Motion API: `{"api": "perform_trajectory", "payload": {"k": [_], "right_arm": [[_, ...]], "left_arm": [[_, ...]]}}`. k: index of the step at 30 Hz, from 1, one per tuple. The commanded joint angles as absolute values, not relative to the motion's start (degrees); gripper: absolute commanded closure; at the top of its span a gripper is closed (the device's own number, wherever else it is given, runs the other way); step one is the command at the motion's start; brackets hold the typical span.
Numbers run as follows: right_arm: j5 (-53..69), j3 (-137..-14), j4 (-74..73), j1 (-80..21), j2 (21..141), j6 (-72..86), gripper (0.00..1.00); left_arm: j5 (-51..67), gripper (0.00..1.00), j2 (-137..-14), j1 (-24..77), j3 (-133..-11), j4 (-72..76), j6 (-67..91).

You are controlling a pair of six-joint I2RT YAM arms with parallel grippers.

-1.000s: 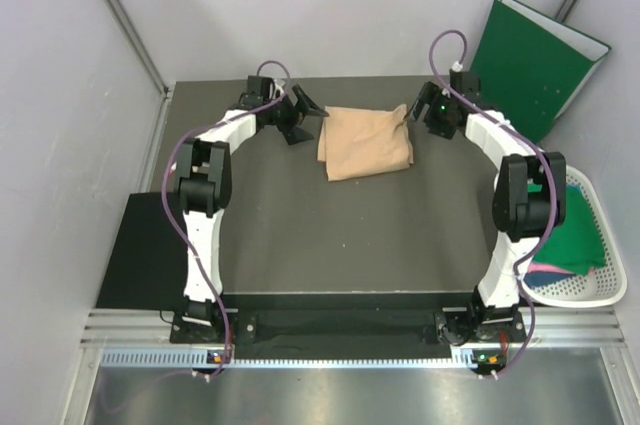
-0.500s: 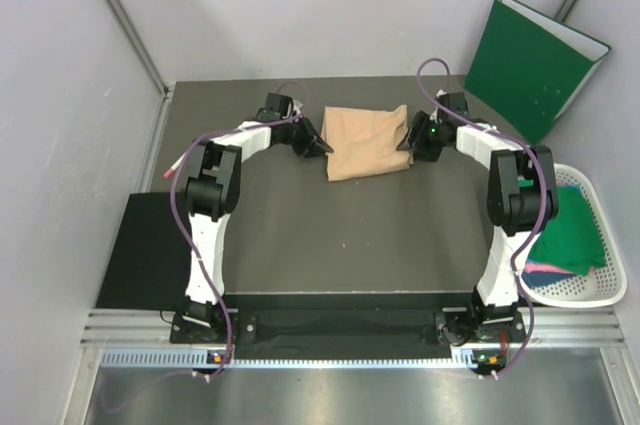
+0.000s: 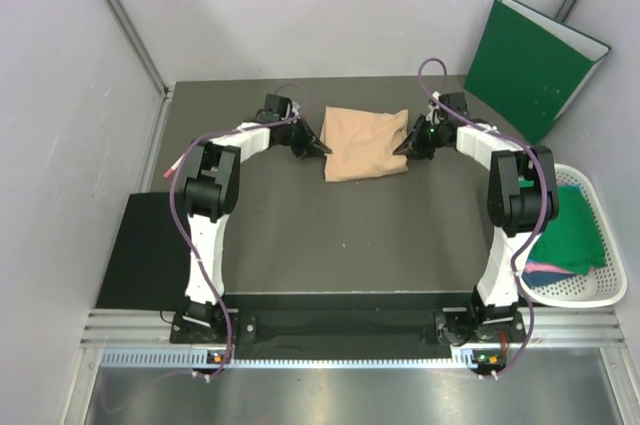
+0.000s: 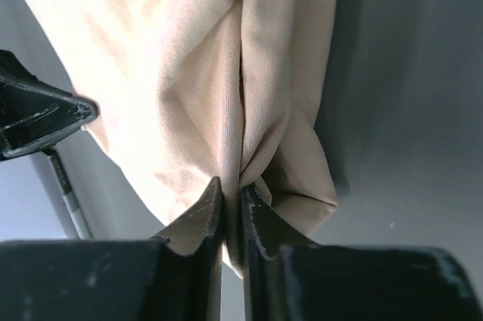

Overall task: Fold and stack the t-shirts
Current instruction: Smooth out wrinkles on the folded tshirt

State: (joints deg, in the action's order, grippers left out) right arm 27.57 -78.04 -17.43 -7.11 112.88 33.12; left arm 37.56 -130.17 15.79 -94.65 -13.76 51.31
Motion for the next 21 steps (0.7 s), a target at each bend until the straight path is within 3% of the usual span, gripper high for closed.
{"api": "perform_trajectory", "payload": {"k": [1, 18, 19, 20, 21], "right_arm": [[32.9, -78.1, -20.0, -7.6, 108.4, 34.6, 0.98], [27.7, -67.7, -24.8, -6.9, 110.2, 30.7, 1.00], [27.2, -68.1, -25.6, -6.9, 110.5, 30.7, 0.98], [27.0, -69.3, -26.5, -6.9, 110.7, 30.5, 0.82], [27.1, -70.0, -27.2, -6.9, 110.3, 29.9, 0.70]], "left_arm": [[37.4, 1.00, -125.3, 16.0, -93.6, -13.5, 52.0], [37.7, 1.00, -121.0, 16.1, -83.3, -20.9, 47.1], [37.7, 0.76, -121.2, 16.0, -83.4, -21.4, 46.8], [37.4, 0.56, -121.2, 16.0, -83.7, -23.1, 46.1], [36.7, 0.42, -120.9, 16.0, -84.6, -24.6, 44.5]]}}
